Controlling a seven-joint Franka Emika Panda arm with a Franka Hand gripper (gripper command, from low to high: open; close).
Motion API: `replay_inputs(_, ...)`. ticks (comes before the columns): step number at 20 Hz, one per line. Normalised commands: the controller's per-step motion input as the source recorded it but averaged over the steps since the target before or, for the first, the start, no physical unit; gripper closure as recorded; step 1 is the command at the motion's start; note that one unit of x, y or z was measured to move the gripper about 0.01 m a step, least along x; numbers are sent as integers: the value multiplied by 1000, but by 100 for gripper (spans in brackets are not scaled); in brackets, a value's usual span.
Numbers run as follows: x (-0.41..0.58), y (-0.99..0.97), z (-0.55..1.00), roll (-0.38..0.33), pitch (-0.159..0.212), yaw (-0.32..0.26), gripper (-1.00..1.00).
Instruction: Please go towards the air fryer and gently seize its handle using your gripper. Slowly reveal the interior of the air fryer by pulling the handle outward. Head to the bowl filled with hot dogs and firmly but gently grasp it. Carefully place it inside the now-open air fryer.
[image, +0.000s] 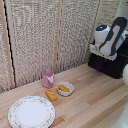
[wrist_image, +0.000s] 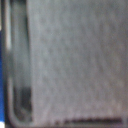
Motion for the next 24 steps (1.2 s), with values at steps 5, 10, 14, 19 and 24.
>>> replay_inputs(5, 0, 445, 241, 275, 73, -90, 100)
replay_inputs(10, 0, 455, 291, 262, 52, -94, 100)
replay_inputs(14, -15, 448, 363, 235, 48, -82, 100)
replay_inputs(19, -66, 453, 443, 209, 20, -82, 100)
replay_inputs(24, -376, 785, 122, 74, -48, -14, 100)
